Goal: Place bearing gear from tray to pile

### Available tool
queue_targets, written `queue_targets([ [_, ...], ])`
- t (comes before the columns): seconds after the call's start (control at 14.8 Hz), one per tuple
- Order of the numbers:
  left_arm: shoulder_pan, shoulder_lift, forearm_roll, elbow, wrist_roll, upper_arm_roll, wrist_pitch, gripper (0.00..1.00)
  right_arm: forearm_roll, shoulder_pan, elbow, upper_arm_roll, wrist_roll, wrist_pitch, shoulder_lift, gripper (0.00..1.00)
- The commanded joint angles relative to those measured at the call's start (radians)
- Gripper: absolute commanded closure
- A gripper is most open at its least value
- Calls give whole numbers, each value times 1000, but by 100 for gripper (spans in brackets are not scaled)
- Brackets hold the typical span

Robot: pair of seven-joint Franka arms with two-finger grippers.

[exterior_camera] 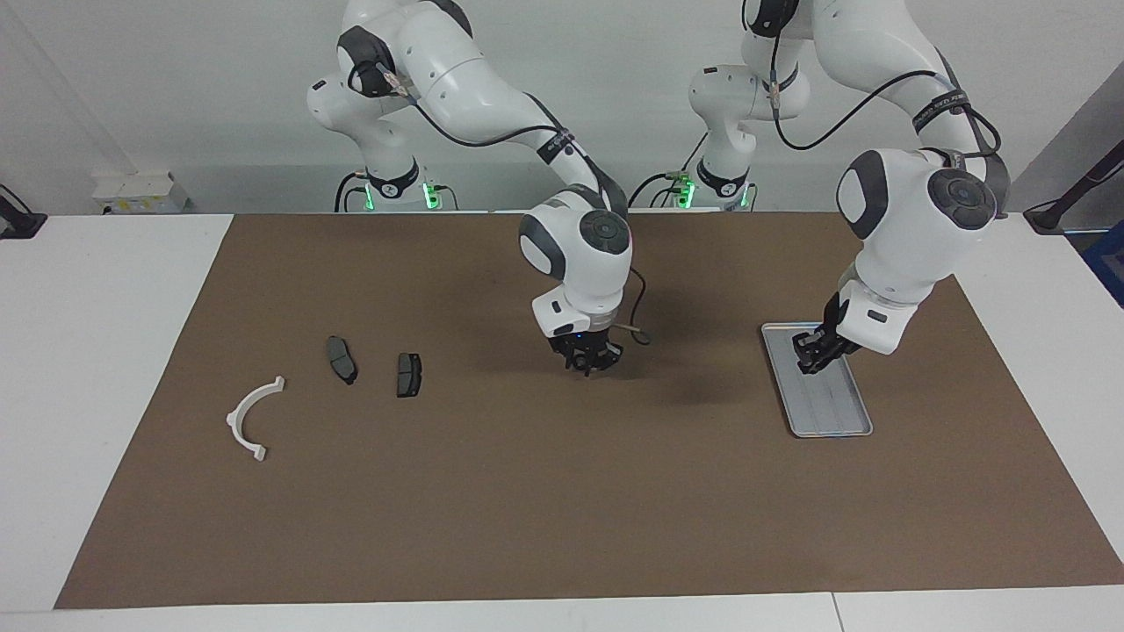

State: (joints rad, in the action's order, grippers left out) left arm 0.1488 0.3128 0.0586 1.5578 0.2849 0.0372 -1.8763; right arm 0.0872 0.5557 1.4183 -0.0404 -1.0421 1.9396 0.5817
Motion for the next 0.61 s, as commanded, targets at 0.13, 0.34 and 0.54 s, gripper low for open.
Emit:
queue_targets([
  [0.13,116,-6,-31,30,113,7,-8,100,-78,-216,-65,-27,440,-319,-184,100],
  [0.34,325,-38,-97,106,417,3,-33,100,-69,-379,-64,-21,832,-360,-227,100],
  [0.54,435,-12,-95,120,506,3,-70,100,-69,-540,9,-21,1125,-256,-226,100],
])
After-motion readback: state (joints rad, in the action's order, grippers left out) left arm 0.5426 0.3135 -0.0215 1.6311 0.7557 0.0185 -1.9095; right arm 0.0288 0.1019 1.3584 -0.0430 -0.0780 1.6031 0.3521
